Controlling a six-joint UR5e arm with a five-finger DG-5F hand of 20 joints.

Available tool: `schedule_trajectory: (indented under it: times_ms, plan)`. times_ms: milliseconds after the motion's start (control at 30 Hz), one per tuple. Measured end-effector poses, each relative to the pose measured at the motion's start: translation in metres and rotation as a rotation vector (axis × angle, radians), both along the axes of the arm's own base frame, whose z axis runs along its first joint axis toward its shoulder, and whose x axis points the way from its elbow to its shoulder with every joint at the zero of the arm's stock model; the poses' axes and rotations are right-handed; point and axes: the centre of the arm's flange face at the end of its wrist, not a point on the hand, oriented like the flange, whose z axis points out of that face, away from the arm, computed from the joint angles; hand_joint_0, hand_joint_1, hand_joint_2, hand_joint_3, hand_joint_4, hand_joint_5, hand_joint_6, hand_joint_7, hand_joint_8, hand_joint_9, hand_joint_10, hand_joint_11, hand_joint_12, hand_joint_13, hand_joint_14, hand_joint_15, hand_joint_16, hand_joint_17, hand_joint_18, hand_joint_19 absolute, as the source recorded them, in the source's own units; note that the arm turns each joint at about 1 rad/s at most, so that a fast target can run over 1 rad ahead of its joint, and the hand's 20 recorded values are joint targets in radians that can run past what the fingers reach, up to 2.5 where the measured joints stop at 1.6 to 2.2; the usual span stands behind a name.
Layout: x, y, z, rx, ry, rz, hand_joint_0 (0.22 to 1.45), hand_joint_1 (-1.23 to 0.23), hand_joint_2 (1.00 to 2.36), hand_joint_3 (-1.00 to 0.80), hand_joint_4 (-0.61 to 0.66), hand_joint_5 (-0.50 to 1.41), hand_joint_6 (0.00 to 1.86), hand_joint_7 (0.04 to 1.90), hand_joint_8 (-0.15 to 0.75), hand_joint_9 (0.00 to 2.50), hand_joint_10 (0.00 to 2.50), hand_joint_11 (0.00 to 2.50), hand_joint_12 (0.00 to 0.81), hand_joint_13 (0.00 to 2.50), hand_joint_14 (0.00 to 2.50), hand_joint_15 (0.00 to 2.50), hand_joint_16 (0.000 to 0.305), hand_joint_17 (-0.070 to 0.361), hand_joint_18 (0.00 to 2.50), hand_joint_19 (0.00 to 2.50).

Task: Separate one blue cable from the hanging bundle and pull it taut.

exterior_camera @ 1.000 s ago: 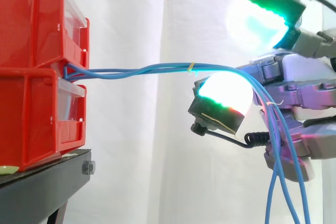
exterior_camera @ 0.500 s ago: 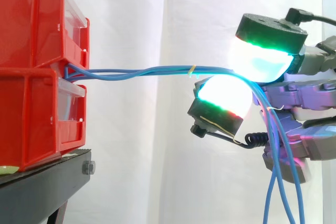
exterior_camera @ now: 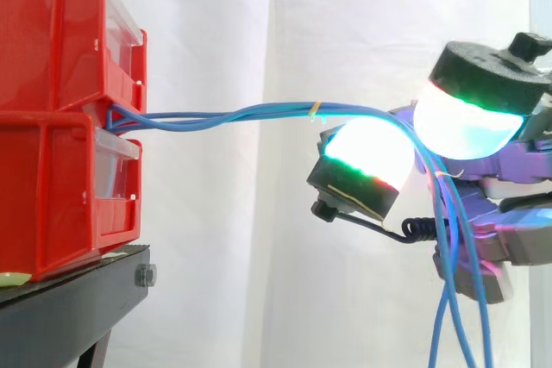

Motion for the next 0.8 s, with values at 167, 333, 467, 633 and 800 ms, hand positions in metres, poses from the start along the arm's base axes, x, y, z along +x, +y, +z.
schedule_trajectory:
  times_ms: [167, 333, 467, 633, 800]
  plan:
    - [-0.0001, 0.0006, -0.0002, 0.0, 0.0, 0.0, 0.4, -0.74, 1.0, -0.5, 0.01, 0.15, 0.5, 1.3, 0.118, 2.07, 0.02, 0.45, 0.296, 1.52, 0.02, 0.7, 0.056, 0.125, 1.11, 0.75]
    - [-0.0001, 0.0009, -0.0002, 0.0, 0.0, 0.001, 0.45, -0.22, 1.01, -0.39, 0.05, 0.15, 0.5, 1.37, 0.151, 1.98, 0.02, 0.37, 0.327, 1.46, 0.02, 0.67, 0.068, 0.152, 1.03, 0.72]
    - [-0.0001, 0.0007, -0.0004, 0.0, 0.001, 0.0, 0.5, -0.41, 1.01, -0.27, 0.03, 0.15, 0.5, 1.41, 0.177, 1.95, 0.02, 0.41, 0.342, 1.43, 0.02, 0.66, 0.07, 0.158, 1.03, 0.7]
    - [-0.0001, 0.0007, -0.0005, 0.0, 0.001, 0.001, 0.57, -0.82, 1.01, -0.28, -0.01, 0.13, 0.56, 1.27, 0.154, 1.96, 0.02, 0.51, 0.302, 1.41, 0.02, 0.74, 0.056, 0.125, 0.98, 0.78]
    - [-0.0001, 0.0007, -0.0005, 0.0, 0.001, 0.001, 0.61, -0.89, 1.01, -0.38, -0.05, 0.12, 0.59, 1.18, 0.122, 1.97, 0.03, 0.57, 0.269, 1.38, 0.02, 0.78, 0.046, 0.104, 0.92, 0.86]
